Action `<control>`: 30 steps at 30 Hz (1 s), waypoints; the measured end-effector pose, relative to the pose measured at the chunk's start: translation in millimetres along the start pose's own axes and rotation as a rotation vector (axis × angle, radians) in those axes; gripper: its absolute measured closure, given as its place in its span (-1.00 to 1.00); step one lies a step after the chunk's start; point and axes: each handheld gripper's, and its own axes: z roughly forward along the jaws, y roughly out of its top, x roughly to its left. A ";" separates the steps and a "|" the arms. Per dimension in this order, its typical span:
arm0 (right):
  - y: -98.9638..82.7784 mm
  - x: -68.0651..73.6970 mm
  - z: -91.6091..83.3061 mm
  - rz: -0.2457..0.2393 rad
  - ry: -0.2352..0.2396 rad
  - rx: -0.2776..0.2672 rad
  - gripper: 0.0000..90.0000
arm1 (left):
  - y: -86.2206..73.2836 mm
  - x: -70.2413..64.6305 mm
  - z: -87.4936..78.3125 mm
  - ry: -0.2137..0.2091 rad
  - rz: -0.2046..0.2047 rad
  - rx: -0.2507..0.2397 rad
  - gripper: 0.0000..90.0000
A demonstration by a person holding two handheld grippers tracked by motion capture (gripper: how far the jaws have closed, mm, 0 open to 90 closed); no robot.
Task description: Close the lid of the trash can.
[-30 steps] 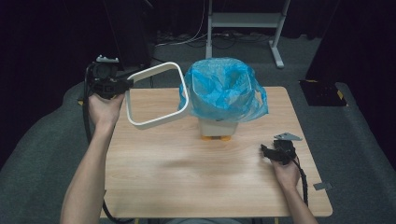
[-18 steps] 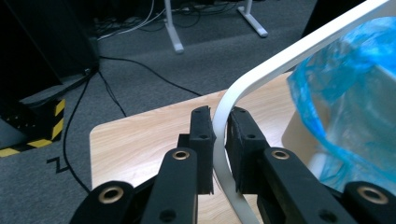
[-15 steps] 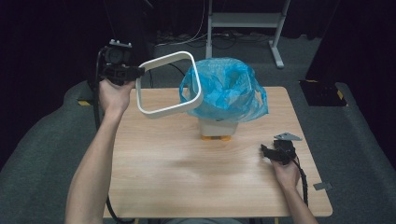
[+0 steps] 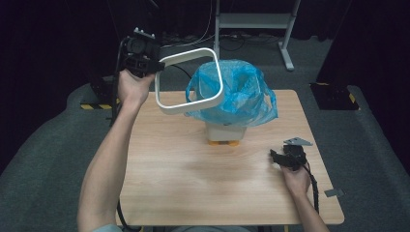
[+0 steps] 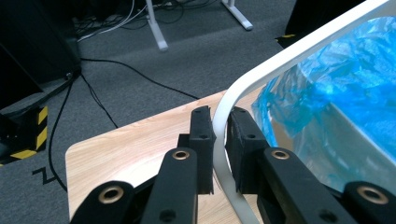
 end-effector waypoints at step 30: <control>0.0 0.0 0.0 -0.001 0.001 0.000 -0.19 | 50.4 -58.2 54.5 -0.067 0.085 0.056 0.80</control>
